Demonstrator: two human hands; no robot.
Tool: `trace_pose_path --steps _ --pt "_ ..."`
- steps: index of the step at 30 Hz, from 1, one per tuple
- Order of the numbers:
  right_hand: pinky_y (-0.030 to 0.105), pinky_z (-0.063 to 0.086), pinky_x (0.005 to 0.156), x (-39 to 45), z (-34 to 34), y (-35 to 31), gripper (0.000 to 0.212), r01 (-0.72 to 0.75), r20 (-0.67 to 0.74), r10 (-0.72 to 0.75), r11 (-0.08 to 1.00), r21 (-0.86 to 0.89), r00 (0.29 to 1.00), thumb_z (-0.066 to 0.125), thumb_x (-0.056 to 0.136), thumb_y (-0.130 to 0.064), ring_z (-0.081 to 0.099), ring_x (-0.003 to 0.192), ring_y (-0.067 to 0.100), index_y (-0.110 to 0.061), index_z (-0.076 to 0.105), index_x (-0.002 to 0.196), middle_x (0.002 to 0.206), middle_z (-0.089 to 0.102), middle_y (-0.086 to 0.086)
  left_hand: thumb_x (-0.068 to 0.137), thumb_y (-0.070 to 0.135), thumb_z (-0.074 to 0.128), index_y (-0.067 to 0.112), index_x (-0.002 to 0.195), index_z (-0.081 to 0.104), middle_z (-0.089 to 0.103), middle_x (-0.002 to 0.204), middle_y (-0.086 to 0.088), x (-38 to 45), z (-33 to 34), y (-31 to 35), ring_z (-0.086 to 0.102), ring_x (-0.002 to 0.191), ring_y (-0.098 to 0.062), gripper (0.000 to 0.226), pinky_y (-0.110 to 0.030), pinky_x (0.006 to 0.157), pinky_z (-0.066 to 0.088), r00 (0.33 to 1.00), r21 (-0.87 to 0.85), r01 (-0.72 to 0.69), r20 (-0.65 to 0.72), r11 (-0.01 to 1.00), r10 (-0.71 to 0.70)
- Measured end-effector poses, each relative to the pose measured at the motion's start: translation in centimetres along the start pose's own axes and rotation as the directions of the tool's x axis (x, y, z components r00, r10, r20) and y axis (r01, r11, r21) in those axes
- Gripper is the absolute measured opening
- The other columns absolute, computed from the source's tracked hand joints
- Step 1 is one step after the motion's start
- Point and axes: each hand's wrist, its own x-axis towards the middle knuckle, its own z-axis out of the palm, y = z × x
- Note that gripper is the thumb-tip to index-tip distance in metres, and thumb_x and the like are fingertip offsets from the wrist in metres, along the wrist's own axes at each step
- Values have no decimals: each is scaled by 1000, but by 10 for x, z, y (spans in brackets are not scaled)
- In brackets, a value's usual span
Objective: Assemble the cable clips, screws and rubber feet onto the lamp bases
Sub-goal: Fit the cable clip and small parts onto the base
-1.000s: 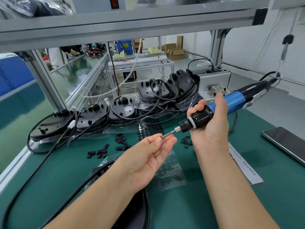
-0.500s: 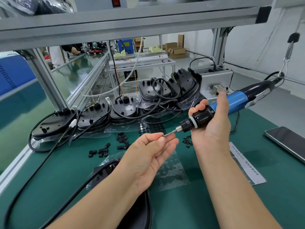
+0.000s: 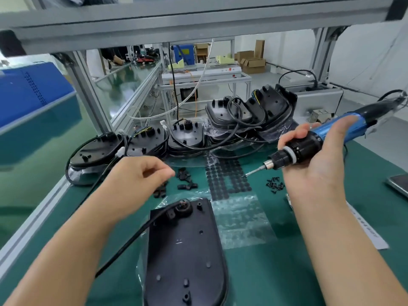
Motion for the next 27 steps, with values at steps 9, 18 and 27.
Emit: trace_pose_path --steps 9,18,27 --pt "25 50 60 -19 5 35 45 -75 83 92 978 -195 992 62 84 -54 53 57 10 -13 52 100 70 59 0 67 54 76 26 81 73 74 90 9 -9 -3 -42 68 91 -10 32 -32 92 50 891 -228 137 453 964 -19" --pt "27 49 55 -32 36 77 35 -58 278 167 930 -363 946 59 89 -46 52 54 12 -13 48 98 67 59 0 78 39 70 23 77 68 68 72 -7 -11 3 -50 51 60 -11 16 -29 61 42 933 -243 85 361 966 8" --pt "30 50 56 -59 41 106 43 211 465 104 791 -575 879 67 77 -54 57 52 14 -17 52 95 69 62 -1 82 27 72 22 70 70 69 68 -5 -15 14 -48 53 59 -11 13 -30 62 45 945 -269 99 326 958 -6"
